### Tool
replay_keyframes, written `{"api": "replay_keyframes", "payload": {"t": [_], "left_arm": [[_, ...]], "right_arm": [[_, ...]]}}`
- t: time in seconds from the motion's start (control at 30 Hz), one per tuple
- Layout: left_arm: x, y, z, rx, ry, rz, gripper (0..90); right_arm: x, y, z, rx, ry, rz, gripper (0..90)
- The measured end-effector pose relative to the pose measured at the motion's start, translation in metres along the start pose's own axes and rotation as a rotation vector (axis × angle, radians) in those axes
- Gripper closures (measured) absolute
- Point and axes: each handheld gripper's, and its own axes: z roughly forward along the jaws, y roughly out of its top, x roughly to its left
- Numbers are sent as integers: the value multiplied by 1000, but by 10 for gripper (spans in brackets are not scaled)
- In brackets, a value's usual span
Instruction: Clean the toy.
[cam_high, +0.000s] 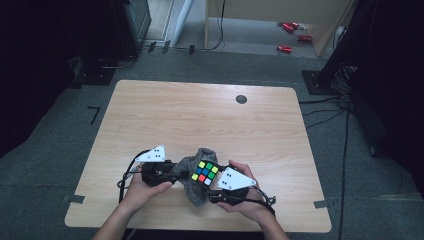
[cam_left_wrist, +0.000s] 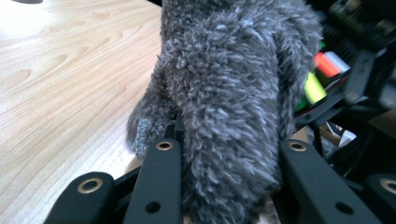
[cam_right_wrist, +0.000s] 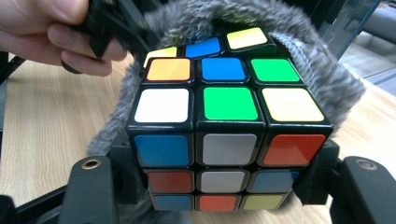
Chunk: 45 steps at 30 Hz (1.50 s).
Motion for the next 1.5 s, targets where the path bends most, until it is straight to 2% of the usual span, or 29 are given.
{"api": "replay_keyframes", "payload": {"t": [0.1,0.13,0.23,0.27,0.33,0.37,0.4,0.47,0.5,0.53,0.57,0.6,0.63,0.67,0.7,0.73,0.8,0.97,1.07,1.1,1.13,1.23,1.3,1.33,1.37,1.4,1.47,1.5], "left_arm": [[-1,6,-11,-111,-71,-25,731],[-2,7,-12,-127,-86,-30,731],[0,4,-8,-92,-78,-33,731],[3,2,-5,-56,-64,-52,731],[3,-2,4,48,12,-27,731],[1,-3,7,69,35,-8,731],[-1,-3,6,53,35,-7,732],[-2,1,0,-3,8,-21,733],[-3,5,-6,-71,-36,-27,733],[-5,8,-11,-116,-64,-25,734],[-8,11,-14,-138,-84,-16,733],[-9,13,-15,-136,-90,-4,733],[-11,15,-13,-112,-79,9,732],[-13,14,-9,-72,-51,21,732],[-12,12,-7,-60,-44,7,731],[-10,11,-6,-51,-43,-7,730],[-8,10,-5,-40,-37,-9,729],[0,9,-12,-85,-62,-68,728],[4,8,-14,-78,-46,-95,729],[4,6,-12,-74,-59,-98,729],[2,6,-9,-62,-72,-90,729],[-1,8,-5,-33,-61,-77,729],[-3,9,-1,34,-11,-47,728],[-5,8,-1,40,3,-33,728],[-5,8,-2,32,8,-34,729],[-6,10,-4,11,-7,-44,730],[-7,13,-12,-66,-61,-53,732],[-8,15,-14,-86,-82,-55,733]], "right_arm": [[-1,-2,1,7,0,9,348],[-2,-1,1,5,2,12,348],[-1,0,2,9,3,2,347],[0,0,2,16,-2,-3,348],[1,0,2,17,-2,-8,348],[2,0,2,9,5,-6,348],[2,1,1,5,6,-5,347],[1,2,-1,-10,9,0,348],[0,2,-2,-12,9,9,348],[-2,2,-1,-5,-3,7,348],[-3,1,0,7,-10,1,348],[-3,0,1,17,-15,2,348],[-3,-1,2,20,-16,1,348],[-2,-1,3,19,-12,3,348],[0,-1,3,23,-7,-8,347],[3,-1,5,44,-34,-32,347],[2,-3,5,47,-31,-28,347],[1,0,2,12,-12,-15,347],[2,2,0,-3,-4,-17,347],[2,2,0,-8,0,-18,348],[2,3,0,-12,3,-16,347],[3,3,-3,-18,15,-22,346],[2,2,-3,-20,14,-15,347],[2,2,-3,-19,13,-12,347],[3,2,-2,-15,14,-19,347],[3,1,-1,-13,13,-16,347],[1,1,-1,-18,24,-5,347],[0,1,-1,-12,16,-2,347]]}}
